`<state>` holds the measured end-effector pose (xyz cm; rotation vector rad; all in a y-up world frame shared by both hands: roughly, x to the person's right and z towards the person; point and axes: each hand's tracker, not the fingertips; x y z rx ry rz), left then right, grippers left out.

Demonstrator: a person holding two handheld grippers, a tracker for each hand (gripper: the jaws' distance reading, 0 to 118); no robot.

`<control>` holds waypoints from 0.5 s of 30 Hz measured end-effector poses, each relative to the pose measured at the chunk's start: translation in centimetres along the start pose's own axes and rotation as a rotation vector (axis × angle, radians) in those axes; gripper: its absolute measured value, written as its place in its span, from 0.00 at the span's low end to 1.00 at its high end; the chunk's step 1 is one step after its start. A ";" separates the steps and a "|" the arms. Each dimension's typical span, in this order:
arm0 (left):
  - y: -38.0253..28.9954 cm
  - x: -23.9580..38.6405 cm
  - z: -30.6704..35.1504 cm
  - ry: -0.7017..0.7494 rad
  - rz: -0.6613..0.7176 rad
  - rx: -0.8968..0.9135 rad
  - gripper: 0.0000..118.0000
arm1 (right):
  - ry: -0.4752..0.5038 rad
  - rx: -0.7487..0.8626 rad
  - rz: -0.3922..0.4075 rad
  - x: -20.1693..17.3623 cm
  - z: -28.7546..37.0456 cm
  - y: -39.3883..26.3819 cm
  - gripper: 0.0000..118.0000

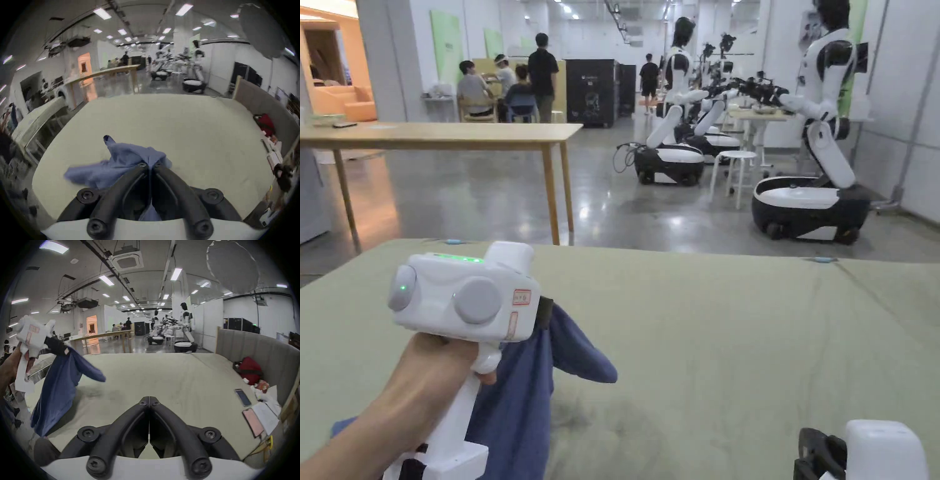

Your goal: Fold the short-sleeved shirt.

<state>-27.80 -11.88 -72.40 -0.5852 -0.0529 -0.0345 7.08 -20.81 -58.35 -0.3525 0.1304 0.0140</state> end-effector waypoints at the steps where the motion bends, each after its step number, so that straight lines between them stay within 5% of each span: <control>1: 1.0 2.5 -0.4 -0.044 -0.017 0.017 0.00 | -0.018 0.005 -0.001 0.9 0.3 0.0 0.01; 9: 3.9 19.6 -7.2 -0.360 -0.096 -0.015 0.00 | -0.156 -0.013 -0.016 6.4 0.8 -0.5 0.01; 15: -1.4 26.0 -15.8 -0.430 -0.100 -0.186 0.00 | -0.196 -0.068 -0.042 8.5 -1.8 -2.2 0.01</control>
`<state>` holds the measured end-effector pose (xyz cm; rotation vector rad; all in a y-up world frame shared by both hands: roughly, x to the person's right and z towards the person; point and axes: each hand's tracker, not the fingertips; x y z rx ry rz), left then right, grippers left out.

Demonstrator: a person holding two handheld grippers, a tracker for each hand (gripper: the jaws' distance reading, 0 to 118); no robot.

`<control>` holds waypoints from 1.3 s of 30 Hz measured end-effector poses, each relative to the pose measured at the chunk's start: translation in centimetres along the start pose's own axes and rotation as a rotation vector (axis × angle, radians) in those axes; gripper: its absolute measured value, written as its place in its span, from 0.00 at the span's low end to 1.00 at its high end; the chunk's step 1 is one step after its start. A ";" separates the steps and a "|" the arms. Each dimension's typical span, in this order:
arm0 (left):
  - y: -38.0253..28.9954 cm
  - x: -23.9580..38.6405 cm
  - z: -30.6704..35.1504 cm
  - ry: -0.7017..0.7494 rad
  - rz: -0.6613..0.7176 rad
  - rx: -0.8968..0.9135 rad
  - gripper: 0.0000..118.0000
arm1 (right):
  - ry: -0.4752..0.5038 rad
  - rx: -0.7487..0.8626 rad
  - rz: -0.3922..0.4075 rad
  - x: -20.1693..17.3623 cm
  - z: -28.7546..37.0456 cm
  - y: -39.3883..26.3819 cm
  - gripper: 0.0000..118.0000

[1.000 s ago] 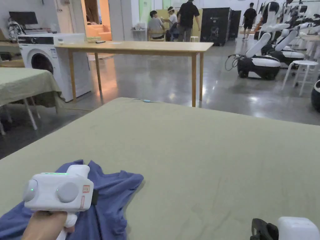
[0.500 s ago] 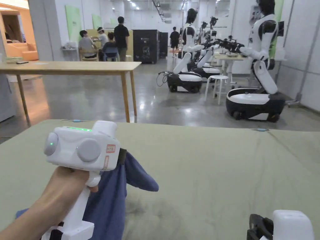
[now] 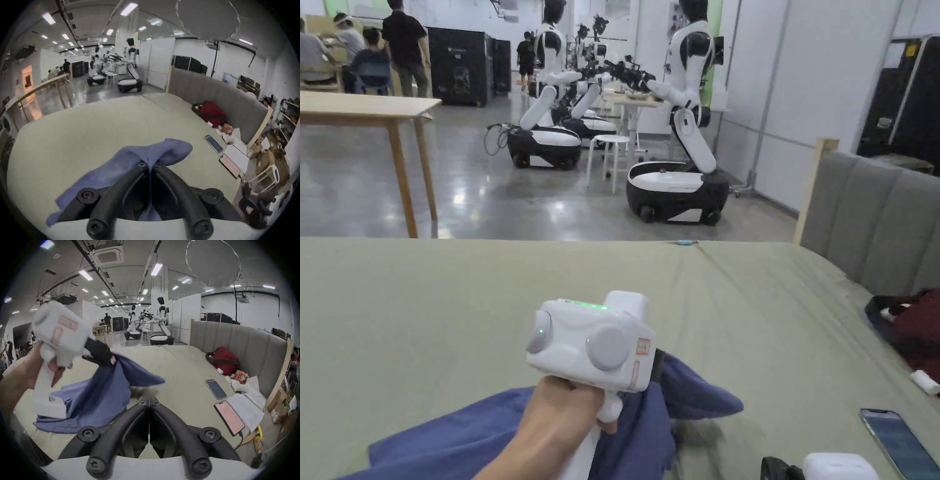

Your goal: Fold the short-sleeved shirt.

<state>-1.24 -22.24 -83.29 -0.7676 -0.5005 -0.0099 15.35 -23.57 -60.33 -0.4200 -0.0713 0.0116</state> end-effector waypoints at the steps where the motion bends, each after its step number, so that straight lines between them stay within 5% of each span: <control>1: -0.7 -0.1 -1.4 0.000 0.004 -0.027 0.00 | 0.000 -0.012 -0.004 0.1 -0.5 -0.3 0.01; 7: -4.2 -2.4 -5.9 0.048 0.045 -0.065 0.03 | 0.019 -0.071 -0.012 0.3 -3.4 -1.4 0.01; 8: -4.4 -2.6 -5.5 0.052 0.048 -0.055 0.16 | 0.018 -0.070 -0.010 0.3 -3.7 -1.3 0.01; 10: -4.7 -3.2 -3.9 0.073 0.046 -0.009 0.82 | 0.009 -0.067 -0.002 0.1 -3.9 -1.2 0.01; 11: -5.0 -3.4 -2.9 0.090 0.048 0.006 0.99 | 0.012 -0.065 0.001 0.1 -3.8 -1.2 0.01; 17: -8.5 -5.1 10.1 0.184 0.113 0.226 0.81 | 0.023 -0.042 -0.005 -0.8 -2.0 -0.9 0.01; 18: -9.8 -5.4 12.9 0.225 0.119 0.271 0.65 | 0.027 -0.034 -0.005 -1.0 -1.4 -0.8 0.01; 20: -12.5 -6.0 17.4 0.305 0.139 0.378 0.00 | 0.029 -0.017 -0.007 -1.6 -0.5 -0.8 0.01; 30: -23.7 -8.4 32.6 0.654 0.200 0.480 0.00 | 0.076 0.078 0.008 -5.5 3.8 -1.2 0.01; 39: -24.6 -12.2 33.9 0.668 0.296 0.435 0.00 | 0.127 0.083 0.034 -8.0 3.7 -0.7 0.01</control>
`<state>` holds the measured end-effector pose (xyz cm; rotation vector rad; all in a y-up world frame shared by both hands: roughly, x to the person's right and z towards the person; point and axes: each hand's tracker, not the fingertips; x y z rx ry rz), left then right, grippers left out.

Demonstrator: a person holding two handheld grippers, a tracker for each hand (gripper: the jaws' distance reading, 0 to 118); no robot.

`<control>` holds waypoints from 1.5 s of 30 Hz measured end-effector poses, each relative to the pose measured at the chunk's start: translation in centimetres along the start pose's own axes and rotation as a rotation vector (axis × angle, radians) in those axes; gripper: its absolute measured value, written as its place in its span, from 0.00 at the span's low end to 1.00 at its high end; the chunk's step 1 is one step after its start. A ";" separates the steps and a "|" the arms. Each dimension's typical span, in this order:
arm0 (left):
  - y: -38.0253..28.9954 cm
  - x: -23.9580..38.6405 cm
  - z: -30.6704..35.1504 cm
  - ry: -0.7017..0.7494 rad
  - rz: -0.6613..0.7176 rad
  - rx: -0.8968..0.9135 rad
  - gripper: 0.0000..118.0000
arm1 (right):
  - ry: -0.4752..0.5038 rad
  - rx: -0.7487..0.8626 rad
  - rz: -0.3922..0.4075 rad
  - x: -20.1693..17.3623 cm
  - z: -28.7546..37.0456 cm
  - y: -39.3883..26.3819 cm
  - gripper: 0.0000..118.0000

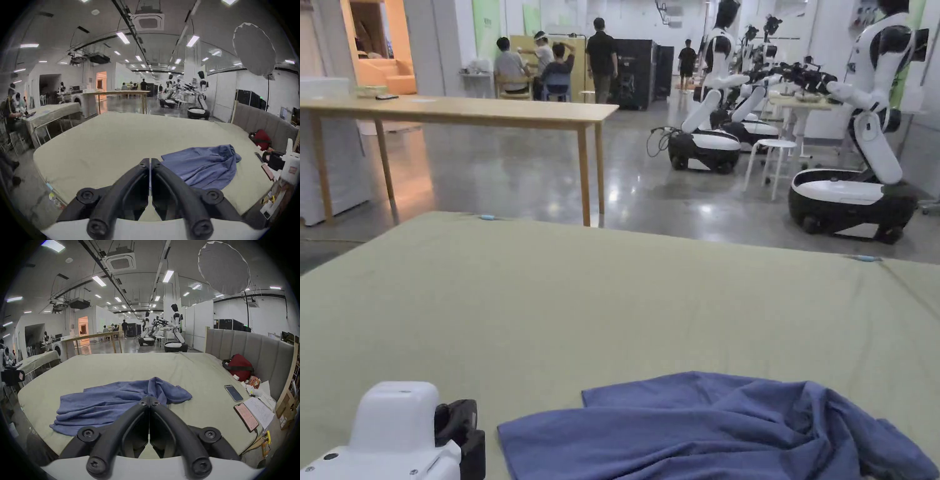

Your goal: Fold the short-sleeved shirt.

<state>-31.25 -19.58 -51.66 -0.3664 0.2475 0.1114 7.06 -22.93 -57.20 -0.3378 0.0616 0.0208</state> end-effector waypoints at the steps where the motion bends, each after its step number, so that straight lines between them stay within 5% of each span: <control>1: 0.2 -0.3 -1.2 -0.013 0.008 -0.032 0.00 | 0.004 -0.004 0.005 -0.1 -0.1 0.0 0.01; 9: -0.2 -2.0 -16.0 -0.041 -0.111 -0.345 0.00 | 0.015 -0.065 0.025 -0.6 -2.3 -0.9 0.01; 13: -1.1 -2.9 -22.1 -0.093 -0.042 -0.487 0.04 | -0.002 -0.104 0.038 -0.3 -3.9 -1.6 0.01; 15: -1.4 -3.0 -23.7 -0.069 -0.048 -0.511 0.38 | -0.002 -0.117 0.035 -0.1 -4.6 -1.9 0.01; 17: -2.0 -2.9 -25.1 -0.069 -0.080 -0.553 1.00 | -0.007 -0.134 0.029 0.0 -5.3 -2.1 0.01; 24: -4.0 -0.6 -26.9 -0.027 -0.180 -0.641 0.95 | 0.005 -0.167 0.014 0.3 -6.5 -2.8 0.01; 27: -3.9 -0.5 -26.8 -0.032 -0.188 -0.636 0.84 | -0.006 -0.178 0.001 1.1 -6.8 -3.1 0.01; 28: -3.5 -0.5 -26.3 -0.055 -0.182 -0.637 0.76 | -0.012 -0.184 0.000 1.5 -6.9 -3.1 0.01; 30: -3.3 -0.8 -26.3 -0.081 -0.143 -0.572 0.18 | -0.037 -0.187 -0.011 2.6 -7.2 -2.9 0.01; 31: -3.4 -0.7 -26.2 -0.105 -0.114 -0.574 0.00 | -0.047 -0.186 -0.022 3.3 -7.4 -2.8 0.01; 43: -3.7 0.7 -24.9 -0.136 -0.140 -0.606 0.00 | -0.129 -0.291 -0.013 13.7 -19.9 1.3 0.02; 45: -3.5 0.6 -25.2 -0.134 -0.138 -0.602 0.00 | -0.101 -0.338 0.007 14.8 -22.5 1.7 0.25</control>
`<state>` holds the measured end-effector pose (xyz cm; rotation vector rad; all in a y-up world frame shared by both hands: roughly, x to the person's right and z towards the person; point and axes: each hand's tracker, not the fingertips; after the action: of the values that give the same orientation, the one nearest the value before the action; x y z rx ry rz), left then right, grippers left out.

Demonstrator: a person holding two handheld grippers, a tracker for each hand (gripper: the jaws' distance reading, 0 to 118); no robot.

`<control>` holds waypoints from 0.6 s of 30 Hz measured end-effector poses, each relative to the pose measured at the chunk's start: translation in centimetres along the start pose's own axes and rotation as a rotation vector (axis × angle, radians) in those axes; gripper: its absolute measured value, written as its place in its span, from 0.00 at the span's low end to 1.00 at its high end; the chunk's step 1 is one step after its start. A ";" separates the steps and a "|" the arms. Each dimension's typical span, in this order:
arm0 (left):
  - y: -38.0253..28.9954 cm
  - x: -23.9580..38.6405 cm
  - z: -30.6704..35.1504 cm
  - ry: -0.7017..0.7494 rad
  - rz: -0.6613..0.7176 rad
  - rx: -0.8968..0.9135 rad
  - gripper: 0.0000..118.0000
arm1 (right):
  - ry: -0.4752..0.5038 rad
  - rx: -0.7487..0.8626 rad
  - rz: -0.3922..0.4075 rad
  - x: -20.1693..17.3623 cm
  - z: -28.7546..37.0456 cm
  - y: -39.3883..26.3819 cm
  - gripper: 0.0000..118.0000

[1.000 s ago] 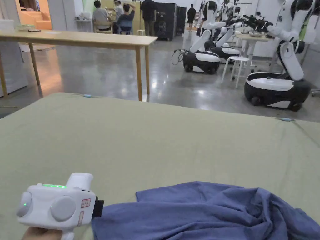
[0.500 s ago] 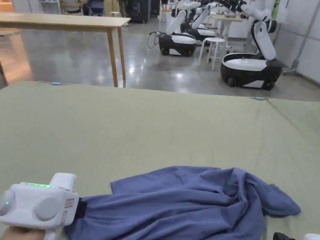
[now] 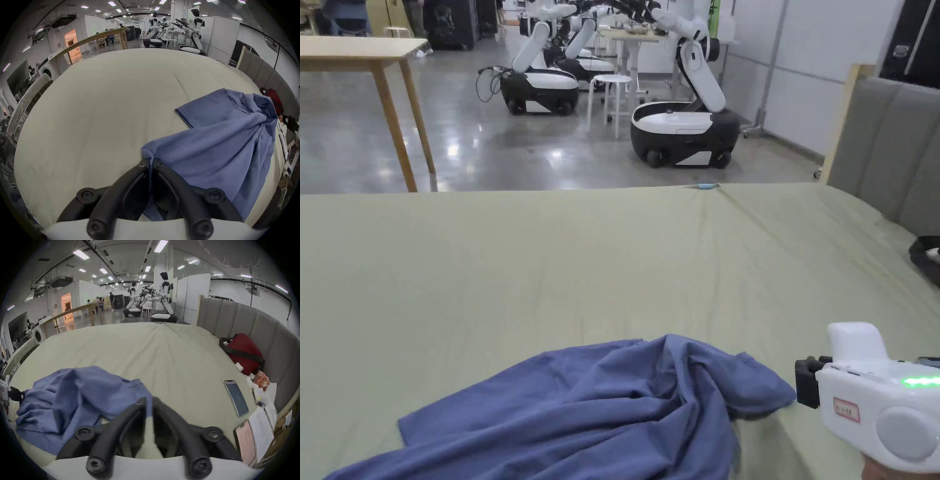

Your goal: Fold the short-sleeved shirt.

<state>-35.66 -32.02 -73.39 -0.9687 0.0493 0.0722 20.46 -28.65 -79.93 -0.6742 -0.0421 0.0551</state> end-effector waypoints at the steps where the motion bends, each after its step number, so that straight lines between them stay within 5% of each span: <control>1: 0.0 0.1 0.0 0.000 0.000 0.001 0.00 | -0.002 -0.039 0.008 0.2 -1.4 0.7 0.51; 2: -0.1 0.2 0.0 -0.001 -0.001 -0.001 0.00 | 0.003 -0.070 0.005 0.4 -2.4 1.1 0.87; 3: -0.2 0.4 0.1 0.002 -0.006 0.001 0.00 | 0.014 -0.112 -0.002 0.6 -3.7 1.4 0.98; 10: 0.1 -0.4 -0.6 -0.016 0.012 0.006 0.00 | -0.021 -0.255 0.044 0.5 -9.5 1.0 0.89; 12: 0.2 -1.2 -1.4 -0.017 0.015 0.007 0.00 | 0.011 -0.263 0.082 -0.3 -9.6 0.5 0.69; 16: 0.8 -1.9 -0.3 -0.010 0.034 0.021 0.00 | 0.015 -0.203 0.170 -2.3 -7.1 1.1 0.07; 18: 1.6 -2.8 1.7 0.001 0.028 0.063 0.00 | -0.006 -0.156 0.151 -2.0 -4.7 2.3 0.07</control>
<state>-38.61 -29.85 -73.49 -0.9049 0.0657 0.0952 18.61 -29.92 -85.12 -0.8322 -0.0009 0.2009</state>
